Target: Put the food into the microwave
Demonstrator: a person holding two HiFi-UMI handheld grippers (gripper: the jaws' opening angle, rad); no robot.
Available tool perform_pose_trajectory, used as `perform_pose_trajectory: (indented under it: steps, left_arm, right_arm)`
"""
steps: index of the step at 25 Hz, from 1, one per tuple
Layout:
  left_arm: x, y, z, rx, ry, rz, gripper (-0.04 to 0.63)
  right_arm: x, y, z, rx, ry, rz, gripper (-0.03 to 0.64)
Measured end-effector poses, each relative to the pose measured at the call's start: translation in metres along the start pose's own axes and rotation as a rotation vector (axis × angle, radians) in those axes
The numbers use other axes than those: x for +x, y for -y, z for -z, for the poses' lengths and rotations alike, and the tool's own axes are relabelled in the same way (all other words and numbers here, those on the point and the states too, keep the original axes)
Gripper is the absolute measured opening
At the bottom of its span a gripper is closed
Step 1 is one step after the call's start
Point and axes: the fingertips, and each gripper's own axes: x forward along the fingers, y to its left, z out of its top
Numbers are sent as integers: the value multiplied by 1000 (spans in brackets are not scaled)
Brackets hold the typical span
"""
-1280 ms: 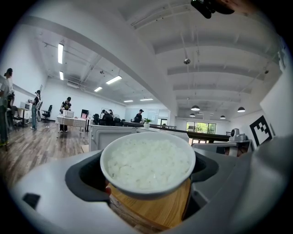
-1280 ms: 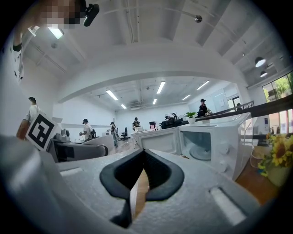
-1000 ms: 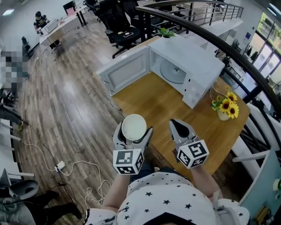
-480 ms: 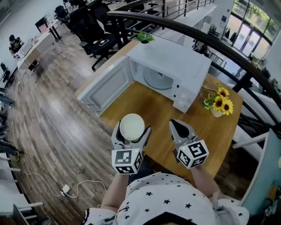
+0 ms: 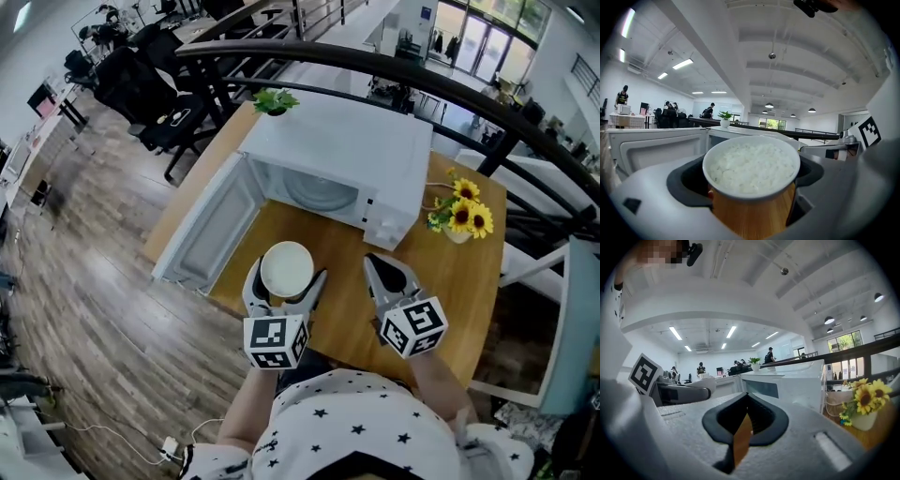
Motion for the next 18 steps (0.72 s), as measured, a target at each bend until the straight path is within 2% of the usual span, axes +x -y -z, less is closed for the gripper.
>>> perform_pose_trajectory:
  steps: [7, 18]
  left_arm:
    - [41, -14, -9, 22, -17, 98, 500]
    - [95, -21, -13, 64, -44, 222, 500]
  right_arm:
    - [16, 14, -4, 0, -6, 108, 5]
    - [31, 26, -6, -2, 11, 230, 5]
